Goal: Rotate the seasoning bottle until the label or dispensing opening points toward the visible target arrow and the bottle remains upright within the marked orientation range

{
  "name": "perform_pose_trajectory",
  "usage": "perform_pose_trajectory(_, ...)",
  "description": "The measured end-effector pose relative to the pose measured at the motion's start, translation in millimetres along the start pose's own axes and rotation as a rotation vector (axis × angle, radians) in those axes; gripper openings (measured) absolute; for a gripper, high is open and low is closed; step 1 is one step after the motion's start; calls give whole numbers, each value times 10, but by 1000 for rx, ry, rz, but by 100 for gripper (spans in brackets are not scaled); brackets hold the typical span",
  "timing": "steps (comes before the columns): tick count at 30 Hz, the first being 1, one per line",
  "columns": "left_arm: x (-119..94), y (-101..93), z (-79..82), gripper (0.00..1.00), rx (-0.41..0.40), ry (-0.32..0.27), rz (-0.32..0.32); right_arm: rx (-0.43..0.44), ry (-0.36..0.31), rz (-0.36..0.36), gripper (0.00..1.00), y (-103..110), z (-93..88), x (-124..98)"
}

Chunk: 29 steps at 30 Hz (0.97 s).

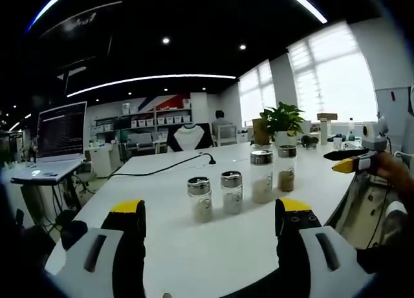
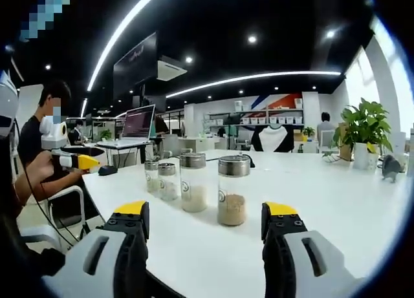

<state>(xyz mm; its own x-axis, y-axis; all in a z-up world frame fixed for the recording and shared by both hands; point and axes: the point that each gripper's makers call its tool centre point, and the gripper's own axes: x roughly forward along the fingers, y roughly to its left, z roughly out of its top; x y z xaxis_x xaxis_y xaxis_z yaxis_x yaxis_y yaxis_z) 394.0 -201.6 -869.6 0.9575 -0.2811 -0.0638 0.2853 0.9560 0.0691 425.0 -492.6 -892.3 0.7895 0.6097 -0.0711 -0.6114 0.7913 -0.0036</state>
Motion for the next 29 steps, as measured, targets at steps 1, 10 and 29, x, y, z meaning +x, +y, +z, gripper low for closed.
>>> perform_pose_trajectory(1,-4,3,7,87,0,-3,4,-3,0,2,71,-1,7,2)
perform_pose_trajectory(10,2,-16,25,87,-4,-14,12,-26,-8,18,70,22,64,0)
perform_pose_trajectory(29,25,15,12,87,-9,-20,6,-28,5,3,69,6,43,-18)
